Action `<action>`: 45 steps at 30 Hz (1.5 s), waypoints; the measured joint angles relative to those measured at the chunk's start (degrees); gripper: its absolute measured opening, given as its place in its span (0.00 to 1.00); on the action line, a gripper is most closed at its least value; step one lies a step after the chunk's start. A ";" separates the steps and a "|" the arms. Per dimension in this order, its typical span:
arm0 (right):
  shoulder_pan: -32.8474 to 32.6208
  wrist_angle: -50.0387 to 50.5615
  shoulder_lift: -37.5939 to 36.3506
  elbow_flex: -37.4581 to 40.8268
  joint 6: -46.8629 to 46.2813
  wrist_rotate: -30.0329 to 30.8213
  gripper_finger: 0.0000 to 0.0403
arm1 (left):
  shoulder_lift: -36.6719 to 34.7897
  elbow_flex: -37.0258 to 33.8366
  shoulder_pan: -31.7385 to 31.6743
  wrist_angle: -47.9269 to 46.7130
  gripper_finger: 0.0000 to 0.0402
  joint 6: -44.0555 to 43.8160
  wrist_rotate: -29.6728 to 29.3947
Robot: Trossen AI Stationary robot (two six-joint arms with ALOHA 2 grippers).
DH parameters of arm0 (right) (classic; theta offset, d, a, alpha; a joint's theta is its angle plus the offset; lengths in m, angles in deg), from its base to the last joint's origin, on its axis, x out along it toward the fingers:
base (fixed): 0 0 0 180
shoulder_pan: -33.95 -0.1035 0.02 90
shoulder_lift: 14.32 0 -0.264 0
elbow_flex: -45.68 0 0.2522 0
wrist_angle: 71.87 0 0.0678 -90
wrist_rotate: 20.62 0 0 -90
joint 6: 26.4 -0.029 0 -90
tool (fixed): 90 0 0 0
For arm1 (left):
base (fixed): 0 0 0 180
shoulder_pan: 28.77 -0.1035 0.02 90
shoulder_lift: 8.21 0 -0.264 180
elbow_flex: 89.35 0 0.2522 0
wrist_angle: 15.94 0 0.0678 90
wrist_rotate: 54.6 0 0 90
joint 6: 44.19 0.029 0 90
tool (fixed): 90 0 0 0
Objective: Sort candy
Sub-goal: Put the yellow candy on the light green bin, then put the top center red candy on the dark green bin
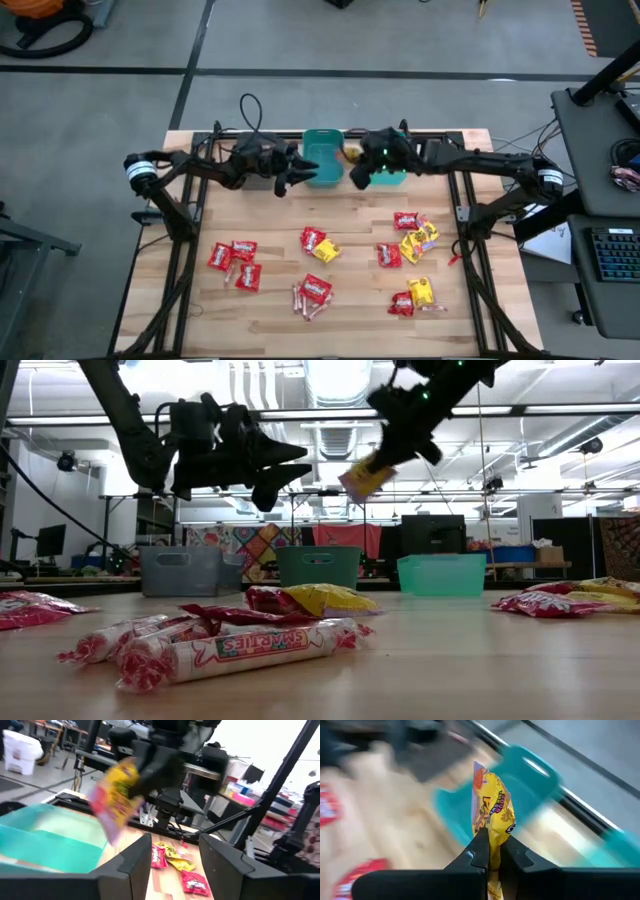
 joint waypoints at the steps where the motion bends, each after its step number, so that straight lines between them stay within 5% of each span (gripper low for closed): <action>1: 1.26 2.49 -0.01 -0.57 -0.80 0.62 0.03 | 0.00 0.00 -0.27 0.01 0.37 -0.47 0.67; 8: 11.96 11.10 -0.07 1.03 -5.10 0.61 0.03 | -0.42 0.00 0.00 0.10 0.35 -0.10 2.08; 18: 22.63 7.87 -0.07 7.96 -10.60 -4.89 0.03 | -5.14 0.00 0.49 0.13 0.31 3.23 3.27; 26: 23.19 1.09 0.35 10.54 -10.29 -6.62 0.04 | -7.30 0.00 0.56 -0.11 0.31 4.18 3.30; 45: 22.39 0.09 -3.08 10.96 -9.35 -11.44 0.37 | -7.38 -0.39 4.93 -3.56 0.31 4.12 6.07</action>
